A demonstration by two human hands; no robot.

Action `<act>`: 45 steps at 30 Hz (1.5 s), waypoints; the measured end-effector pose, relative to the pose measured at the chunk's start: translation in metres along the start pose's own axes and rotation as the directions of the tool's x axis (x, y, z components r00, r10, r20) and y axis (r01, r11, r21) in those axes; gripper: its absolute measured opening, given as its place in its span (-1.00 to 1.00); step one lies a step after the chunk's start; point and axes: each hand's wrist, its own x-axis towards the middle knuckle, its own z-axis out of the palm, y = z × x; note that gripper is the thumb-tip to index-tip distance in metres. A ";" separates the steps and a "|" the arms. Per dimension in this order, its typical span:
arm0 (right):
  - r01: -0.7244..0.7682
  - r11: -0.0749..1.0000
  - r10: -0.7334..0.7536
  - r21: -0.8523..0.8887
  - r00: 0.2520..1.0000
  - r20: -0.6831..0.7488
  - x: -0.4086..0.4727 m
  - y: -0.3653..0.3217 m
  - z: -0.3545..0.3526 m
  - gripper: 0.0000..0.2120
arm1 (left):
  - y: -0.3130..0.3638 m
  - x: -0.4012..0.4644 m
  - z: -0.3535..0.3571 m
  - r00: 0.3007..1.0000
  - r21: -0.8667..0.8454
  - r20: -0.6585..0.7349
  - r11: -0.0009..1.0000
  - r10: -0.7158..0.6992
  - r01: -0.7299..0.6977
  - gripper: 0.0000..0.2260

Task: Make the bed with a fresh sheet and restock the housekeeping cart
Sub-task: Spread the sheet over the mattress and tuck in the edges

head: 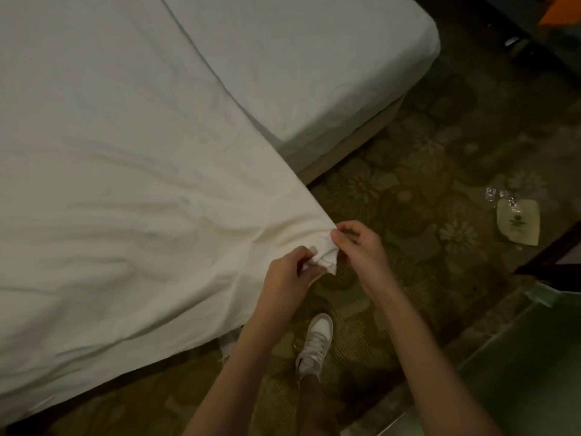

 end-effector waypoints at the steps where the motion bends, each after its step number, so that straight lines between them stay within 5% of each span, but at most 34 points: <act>1: 0.022 1.000 -0.022 0.015 1.000 0.012 -0.004 -0.002 -0.001 -0.88 | 0.002 0.002 0.000 0.999 0.001 -0.032 1.000 -0.002 0.002 -0.90; 9: 0.189 0.954 -0.157 -0.233 0.976 0.150 -0.044 0.009 -0.009 -0.78 | 0.016 -0.002 0.000 0.998 -0.020 -0.032 0.999 0.048 -0.049 -0.82; 15: 0.201 0.938 -0.203 -0.281 0.979 0.020 -0.058 0.009 0.000 -0.73 | 0.019 -0.016 -0.003 0.984 0.062 -0.021 0.983 0.177 -0.176 -0.75; 22: 0.125 0.840 -0.276 -0.528 0.936 -0.217 -0.088 0.026 0.000 -0.87 | 0.010 -0.047 -0.004 0.961 0.118 -0.063 0.959 0.268 -0.259 -0.82; 30: 0.240 0.800 -0.431 -0.550 0.868 -0.247 -0.105 0.035 -0.009 -0.87 | 0.015 -0.068 0.025 0.951 0.018 -0.151 0.963 0.268 -0.269 -0.87; 36: 0.284 0.935 -0.331 -0.215 0.915 -0.231 -0.105 0.030 -0.010 -0.82 | -0.010 -0.080 0.039 0.923 0.104 -0.204 0.945 0.326 -0.310 -0.70; 41: 0.261 0.914 -0.324 -0.310 0.930 -0.173 -0.107 0.015 -0.011 -0.80 | -0.004 -0.079 0.044 0.867 0.152 -0.391 0.951 0.309 -0.270 -0.69; 45: 0.255 0.903 -0.321 -0.345 0.935 -0.149 -0.109 -0.009 -0.010 -0.80 | 0.004 -0.076 0.021 0.836 0.174 -0.402 0.928 0.373 -0.330 -0.88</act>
